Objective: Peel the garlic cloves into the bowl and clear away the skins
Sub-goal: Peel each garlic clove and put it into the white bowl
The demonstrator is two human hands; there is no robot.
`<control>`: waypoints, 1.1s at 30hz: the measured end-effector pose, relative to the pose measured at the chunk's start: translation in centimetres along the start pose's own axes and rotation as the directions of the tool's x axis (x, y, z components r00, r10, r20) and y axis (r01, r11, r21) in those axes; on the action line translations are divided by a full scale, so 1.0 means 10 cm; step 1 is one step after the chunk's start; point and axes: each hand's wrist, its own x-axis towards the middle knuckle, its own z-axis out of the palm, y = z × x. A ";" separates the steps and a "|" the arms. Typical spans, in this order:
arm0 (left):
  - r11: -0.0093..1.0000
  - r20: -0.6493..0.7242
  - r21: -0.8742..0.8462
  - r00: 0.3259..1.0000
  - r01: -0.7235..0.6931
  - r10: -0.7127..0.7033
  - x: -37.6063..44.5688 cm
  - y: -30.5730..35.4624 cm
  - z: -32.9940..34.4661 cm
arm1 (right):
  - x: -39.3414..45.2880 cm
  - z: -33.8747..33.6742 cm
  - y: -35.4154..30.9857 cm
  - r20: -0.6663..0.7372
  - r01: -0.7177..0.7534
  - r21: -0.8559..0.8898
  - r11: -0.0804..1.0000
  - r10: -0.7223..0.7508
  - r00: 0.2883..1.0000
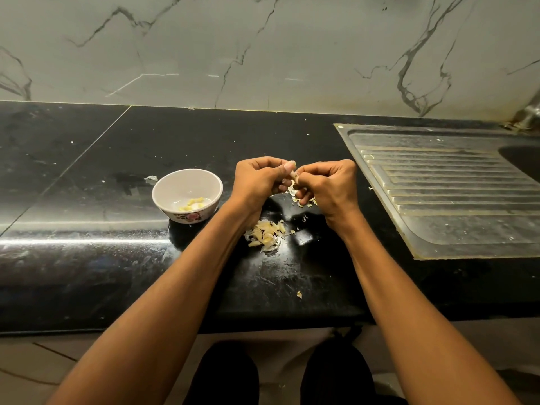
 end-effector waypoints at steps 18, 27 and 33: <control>0.997 0.036 -0.043 0.998 0.062 -0.060 0.00 0.03 -0.02 | 0.05 -0.02 0.02 -0.037 0.002 -0.051 0.999 -0.004 0.999; 0.998 0.094 -0.014 0.994 0.060 -0.059 -0.02 0.04 -0.01 | 0.06 -0.03 0.01 -0.063 -0.018 -0.018 1.000 0.017 0.998; 0.998 0.051 0.056 0.999 0.002 -0.005 -0.01 0.01 -0.02 | 0.03 -0.01 -0.02 -0.033 -0.009 -0.023 1.000 0.008 0.999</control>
